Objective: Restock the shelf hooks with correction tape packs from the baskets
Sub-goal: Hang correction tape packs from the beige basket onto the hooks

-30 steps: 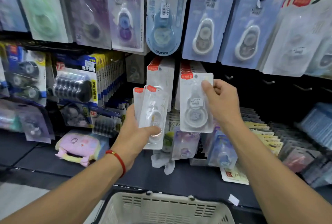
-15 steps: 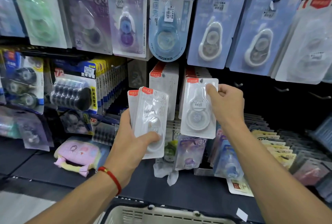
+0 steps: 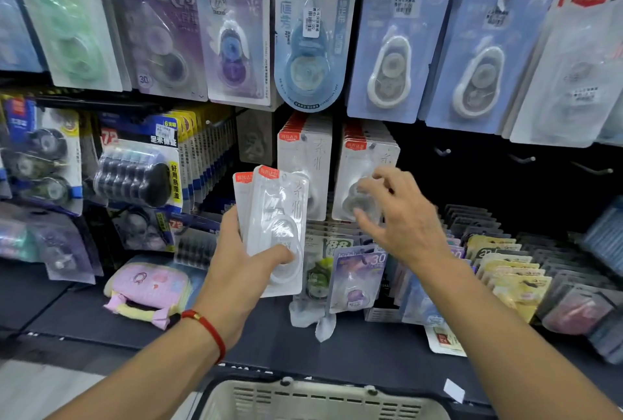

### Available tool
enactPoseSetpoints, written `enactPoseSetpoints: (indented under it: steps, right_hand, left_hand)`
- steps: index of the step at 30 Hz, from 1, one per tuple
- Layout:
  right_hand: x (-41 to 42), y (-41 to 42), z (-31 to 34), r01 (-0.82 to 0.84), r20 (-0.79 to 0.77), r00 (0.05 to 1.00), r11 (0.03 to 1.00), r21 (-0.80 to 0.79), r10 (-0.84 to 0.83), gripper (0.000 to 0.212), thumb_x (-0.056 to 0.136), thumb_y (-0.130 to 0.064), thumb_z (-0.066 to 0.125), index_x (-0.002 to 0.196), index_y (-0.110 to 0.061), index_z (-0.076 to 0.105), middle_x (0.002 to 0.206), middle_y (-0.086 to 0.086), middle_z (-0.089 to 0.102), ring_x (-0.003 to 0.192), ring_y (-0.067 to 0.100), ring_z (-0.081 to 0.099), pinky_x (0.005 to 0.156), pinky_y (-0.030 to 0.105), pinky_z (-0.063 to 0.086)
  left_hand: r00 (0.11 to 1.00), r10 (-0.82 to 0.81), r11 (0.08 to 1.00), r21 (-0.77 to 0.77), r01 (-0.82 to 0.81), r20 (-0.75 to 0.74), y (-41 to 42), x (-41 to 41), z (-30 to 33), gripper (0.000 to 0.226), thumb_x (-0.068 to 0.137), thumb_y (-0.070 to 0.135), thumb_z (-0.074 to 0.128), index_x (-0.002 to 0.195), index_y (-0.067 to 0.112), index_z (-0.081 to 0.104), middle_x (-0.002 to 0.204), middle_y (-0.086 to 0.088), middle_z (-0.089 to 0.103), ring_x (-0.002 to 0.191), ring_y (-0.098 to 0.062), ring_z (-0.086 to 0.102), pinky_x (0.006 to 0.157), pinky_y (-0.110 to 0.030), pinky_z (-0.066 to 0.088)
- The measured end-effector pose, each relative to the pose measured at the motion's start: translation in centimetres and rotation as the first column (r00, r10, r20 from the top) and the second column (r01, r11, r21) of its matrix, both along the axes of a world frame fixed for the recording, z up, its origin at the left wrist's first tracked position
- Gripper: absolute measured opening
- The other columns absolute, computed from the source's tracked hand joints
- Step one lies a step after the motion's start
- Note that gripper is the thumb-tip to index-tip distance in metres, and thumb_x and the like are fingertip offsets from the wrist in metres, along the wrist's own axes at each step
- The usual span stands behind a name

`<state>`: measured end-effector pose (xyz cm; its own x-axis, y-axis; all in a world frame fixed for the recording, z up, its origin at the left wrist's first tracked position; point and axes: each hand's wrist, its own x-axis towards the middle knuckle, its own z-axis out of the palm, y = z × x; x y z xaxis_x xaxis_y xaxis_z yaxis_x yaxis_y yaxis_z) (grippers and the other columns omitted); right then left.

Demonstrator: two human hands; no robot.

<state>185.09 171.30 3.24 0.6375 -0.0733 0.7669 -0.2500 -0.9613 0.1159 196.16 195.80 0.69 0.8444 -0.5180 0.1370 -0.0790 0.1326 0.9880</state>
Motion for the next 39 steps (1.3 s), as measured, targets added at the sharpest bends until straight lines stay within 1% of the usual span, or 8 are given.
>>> enactPoseSetpoints:
  steps: [5, 13, 16, 19, 24, 28, 34, 39]
  right_hand:
    - [0.0, -0.4, -1.3, 0.112, -0.161, 0.981, 0.994, -0.006, -0.111, 0.064, 0.09, -0.026, 0.078, 0.149, -0.021, 0.054, 0.153, 0.014, 0.047, 0.128, 0.035, 0.053, 0.082, 0.046, 0.058]
    - [-0.3, 1.6, 0.4, -0.014, -0.049, 0.999, 0.981, 0.191, 0.023, 0.023, 0.097, -0.023, 0.067, 0.119, -0.016, 0.067, 0.117, 0.003, 0.063, 0.099, 0.022, 0.061, 0.078, 0.039, 0.056]
    - [-0.3, 3.7, 2.4, -0.095, -0.12, 0.965, 0.732, 0.674, 0.235, 0.031, 0.094, -0.058, 0.06, 0.102, -0.03, 0.07, 0.088, -0.014, 0.071, 0.081, 0.005, 0.068, 0.075, 0.028, 0.057]
    - [-0.3, 5.7, 3.0, -0.052, -0.197, 0.877, 0.493, 0.869, 0.439, 0.045, 0.08, -0.076, 0.066, 0.102, -0.036, 0.068, 0.092, -0.012, 0.075, 0.08, 0.009, 0.074, 0.072, 0.026, 0.06]
    - [-1.5, 6.6, 2.0, -0.139, 0.014, 0.888, 0.24, 0.961, 0.46, 0.035, 0.089, -0.037, 0.082, 0.11, -0.014, 0.067, 0.094, 0.016, 0.075, 0.078, 0.028, 0.074, 0.076, 0.039, 0.064]
    - [-3.3, 6.8, 0.7, -0.222, 0.182, 0.882, 0.042, 0.974, 0.434, 0.031, 0.093, -0.027, 0.078, 0.117, -0.01, 0.067, 0.098, 0.015, 0.078, 0.084, 0.029, 0.078, 0.071, 0.035, 0.063]
    - [-4.2, 5.5, 1.2, -0.404, 0.394, 0.893, 0.003, 0.915, 0.215, 0.03, 0.095, -0.024, 0.072, 0.122, -0.013, 0.063, 0.108, 0.007, 0.08, 0.096, 0.025, 0.079, 0.072, 0.027, 0.062]
    - [-3.4, 3.5, 1.6, -0.424, 0.412, 0.905, 0.162, 0.891, 0.103, 0.024, 0.1, -0.021, 0.07, 0.121, -0.024, 0.061, 0.112, -0.007, 0.079, 0.099, 0.013, 0.078, 0.074, 0.024, 0.062]
  left_hand:
    - [1.0, -0.022, 1.0, -0.008, 0.023, 0.007, 0.0, -0.2, -0.2, 0.073, 0.058, 0.02, 0.081, 0.119, 0.051, 0.054, 0.102, 0.026, 0.072, 0.092, 0.002, 0.07, 0.079, -0.028, 0.053]
    - [0.998, -0.068, 0.998, -0.011, 0.068, 0.001, 0.0, -0.5, -0.1, 0.076, 0.057, 0.019, 0.082, 0.121, 0.049, 0.056, 0.107, 0.02, 0.074, 0.098, -0.003, 0.072, 0.083, -0.03, 0.055]
    - [0.995, -0.103, 0.994, -0.034, 0.103, -0.005, -0.1, -0.8, 0.1, 0.077, 0.056, 0.019, 0.084, 0.123, 0.045, 0.058, 0.108, 0.016, 0.076, 0.1, -0.007, 0.074, 0.082, -0.029, 0.056]
    - [0.988, -0.152, 0.986, -0.065, 0.151, -0.007, -0.2, -1.3, 0.4, 0.087, 0.05, 0.027, 0.088, 0.13, 0.041, 0.056, 0.114, 0.013, 0.076, 0.104, -0.009, 0.075, 0.08, -0.027, 0.059]
    - [0.971, -0.237, 0.967, -0.087, 0.238, 0.018, 0.0, -1.9, 0.4, 0.088, 0.054, 0.027, 0.097, 0.131, 0.041, 0.055, 0.121, 0.009, 0.076, 0.11, -0.012, 0.074, 0.081, -0.022, 0.061]
    - [0.943, -0.332, 0.939, -0.098, 0.33, 0.001, -0.2, -2.2, 0.4, 0.091, 0.061, 0.032, 0.099, 0.139, 0.038, 0.052, 0.129, 0.006, 0.074, 0.117, -0.015, 0.072, 0.088, -0.027, 0.061]
    - [0.943, -0.327, 0.938, -0.14, 0.316, -0.067, -0.9, -2.1, 0.1, 0.08, 0.072, 0.024, 0.095, 0.139, 0.036, 0.053, 0.124, 0.002, 0.077, 0.115, -0.018, 0.074, 0.088, -0.033, 0.062]
    - [0.988, -0.154, 0.985, -0.081, 0.154, 0.017, -1.3, -1.5, -0.4, 0.06, 0.085, 0.008, 0.084, 0.124, 0.044, 0.056, 0.109, 0.019, 0.077, 0.1, -0.002, 0.074, 0.074, -0.013, 0.058]
